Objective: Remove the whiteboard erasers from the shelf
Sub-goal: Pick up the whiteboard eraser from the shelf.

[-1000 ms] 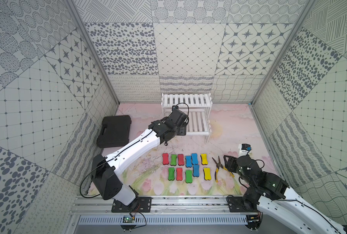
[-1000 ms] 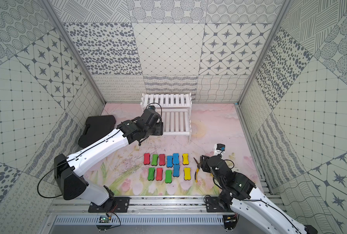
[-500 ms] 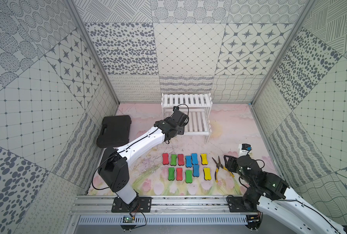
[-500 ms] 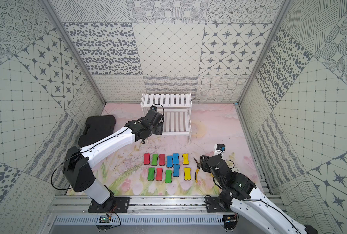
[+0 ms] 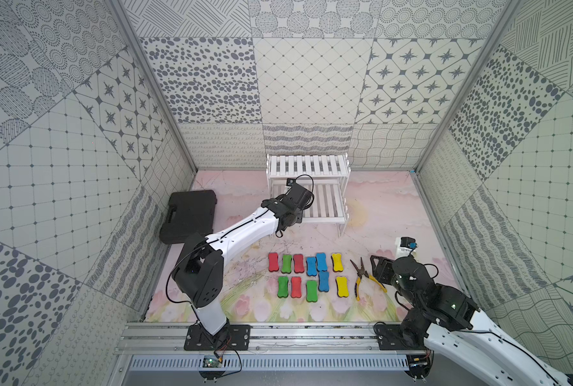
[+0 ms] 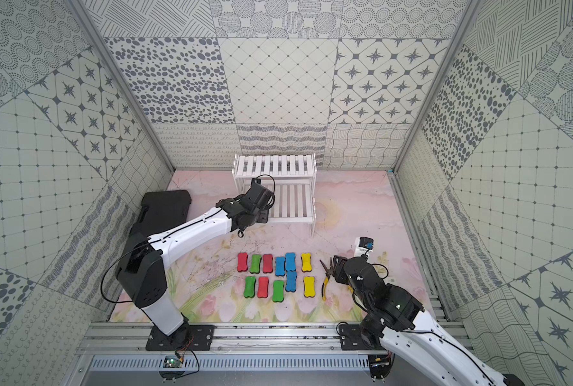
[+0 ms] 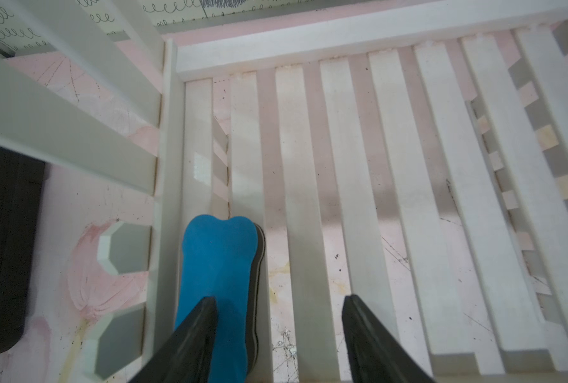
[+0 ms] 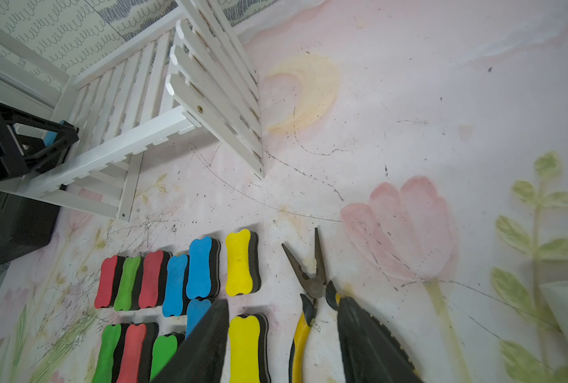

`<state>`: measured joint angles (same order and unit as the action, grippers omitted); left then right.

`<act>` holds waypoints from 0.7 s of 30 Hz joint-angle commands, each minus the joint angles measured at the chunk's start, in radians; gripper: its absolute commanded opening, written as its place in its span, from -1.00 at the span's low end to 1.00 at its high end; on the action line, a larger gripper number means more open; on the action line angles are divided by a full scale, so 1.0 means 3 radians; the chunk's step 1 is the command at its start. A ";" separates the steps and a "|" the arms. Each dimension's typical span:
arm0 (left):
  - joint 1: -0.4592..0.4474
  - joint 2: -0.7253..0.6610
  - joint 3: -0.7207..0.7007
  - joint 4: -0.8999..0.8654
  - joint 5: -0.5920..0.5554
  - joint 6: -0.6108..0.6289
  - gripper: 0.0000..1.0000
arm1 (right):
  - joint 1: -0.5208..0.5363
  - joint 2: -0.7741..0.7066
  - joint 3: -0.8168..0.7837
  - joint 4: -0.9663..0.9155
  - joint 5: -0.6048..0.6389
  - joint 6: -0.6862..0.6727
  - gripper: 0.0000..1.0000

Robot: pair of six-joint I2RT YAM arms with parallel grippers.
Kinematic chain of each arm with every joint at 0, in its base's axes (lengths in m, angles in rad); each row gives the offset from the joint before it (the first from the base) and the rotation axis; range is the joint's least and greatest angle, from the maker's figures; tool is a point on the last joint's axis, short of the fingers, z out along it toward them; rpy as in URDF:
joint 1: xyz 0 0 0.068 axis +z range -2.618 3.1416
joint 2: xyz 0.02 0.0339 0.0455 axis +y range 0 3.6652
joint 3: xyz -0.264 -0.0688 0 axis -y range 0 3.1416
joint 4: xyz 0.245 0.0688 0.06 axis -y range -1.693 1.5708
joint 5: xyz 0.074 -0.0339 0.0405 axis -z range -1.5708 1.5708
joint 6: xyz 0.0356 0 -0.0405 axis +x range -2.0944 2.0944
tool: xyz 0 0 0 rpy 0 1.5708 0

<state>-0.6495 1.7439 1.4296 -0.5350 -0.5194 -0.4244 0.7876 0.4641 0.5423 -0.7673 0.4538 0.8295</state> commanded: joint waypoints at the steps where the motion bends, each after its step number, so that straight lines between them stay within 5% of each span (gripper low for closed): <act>1: 0.0008 0.0017 -0.0025 0.0014 0.0160 -0.0233 0.27 | -0.0023 -0.0048 0.0034 0.0052 0.0030 -0.0040 0.14; 8: -0.0066 0.0028 0.0115 -0.0014 0.0400 -0.0380 0.26 | -0.0033 -0.0037 0.0038 0.0055 0.0021 -0.0024 0.14; 21: 0.0132 -0.0075 0.0362 -0.0428 0.0273 -0.0124 0.43 | -0.0058 0.0002 0.0064 0.0052 0.0011 -0.0055 0.14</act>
<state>-0.6353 1.7077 1.5097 -0.5739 -0.4488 -0.4980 0.7773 0.4648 0.5423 -0.7677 0.4534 0.8280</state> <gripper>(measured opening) 0.709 0.570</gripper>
